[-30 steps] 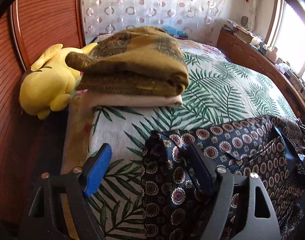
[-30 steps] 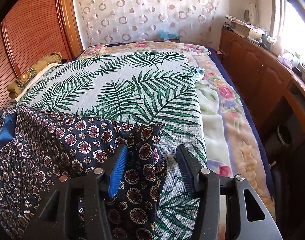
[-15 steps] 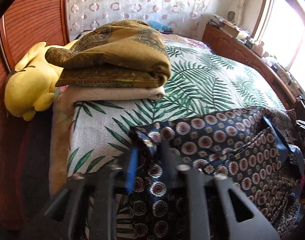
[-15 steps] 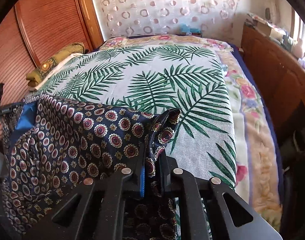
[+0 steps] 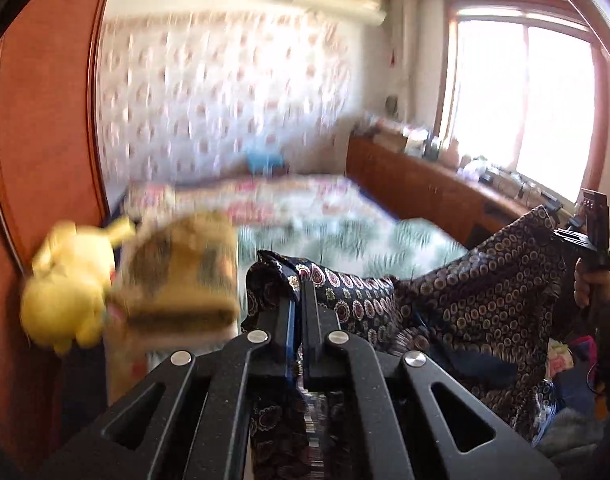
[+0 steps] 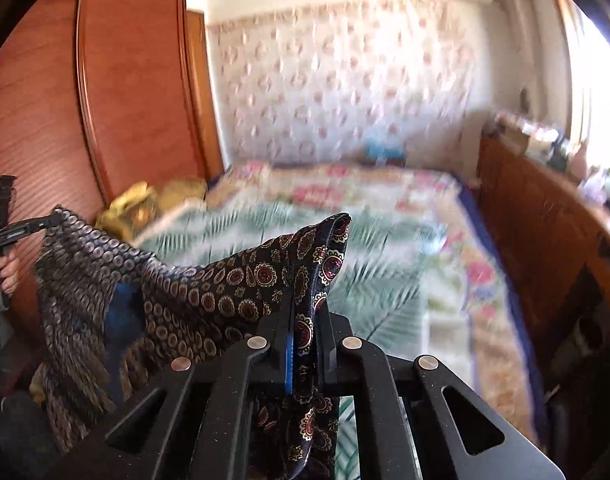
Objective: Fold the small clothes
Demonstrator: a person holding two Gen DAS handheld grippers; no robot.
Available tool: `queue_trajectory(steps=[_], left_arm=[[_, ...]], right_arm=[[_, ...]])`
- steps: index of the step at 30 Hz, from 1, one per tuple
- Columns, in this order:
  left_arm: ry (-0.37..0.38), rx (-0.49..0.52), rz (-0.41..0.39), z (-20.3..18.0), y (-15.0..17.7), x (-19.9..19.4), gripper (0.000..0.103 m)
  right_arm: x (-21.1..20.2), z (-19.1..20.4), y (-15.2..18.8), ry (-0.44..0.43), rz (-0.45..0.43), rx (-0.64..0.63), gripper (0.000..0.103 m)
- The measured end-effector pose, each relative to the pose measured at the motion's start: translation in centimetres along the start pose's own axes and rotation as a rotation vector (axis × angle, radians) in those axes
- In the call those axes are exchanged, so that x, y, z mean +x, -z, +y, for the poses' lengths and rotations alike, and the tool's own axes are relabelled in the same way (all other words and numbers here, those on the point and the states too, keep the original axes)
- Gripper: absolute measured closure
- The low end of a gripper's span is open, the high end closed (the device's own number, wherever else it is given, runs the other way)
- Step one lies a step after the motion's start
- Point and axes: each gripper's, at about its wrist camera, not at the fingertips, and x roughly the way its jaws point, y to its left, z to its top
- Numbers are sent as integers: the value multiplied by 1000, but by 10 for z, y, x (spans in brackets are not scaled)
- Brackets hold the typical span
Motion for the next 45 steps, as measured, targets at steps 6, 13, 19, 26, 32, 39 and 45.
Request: queue_trajectory(steps=[6,13,19,26,32,39,45], left_arm=[[-20,-18,-148,14,-70,-30,100],[-112,-42,-204,44,-119,-27,100],[-182,-45,-58,67,-103,57,100],[-205,-53,104,73,-54,141,100],[-226,-23,126,67,-40,169,100],[-206,-44,98,62,-46,159,95],[-142,-56,84,58,-38,140,56]], right_arm=[[-54,6,-68,40,-153,-105,96],[-80,-10,-139,107,-245,-140,96],[7,-37,-153,154,-82,-107,96],[124,-68,-97,176,150,-22,96],[170,-89,-62,181,251,62,95],[177,-85,-75,198,214,84,88],[178,-60,-58,226,209,58,80]])
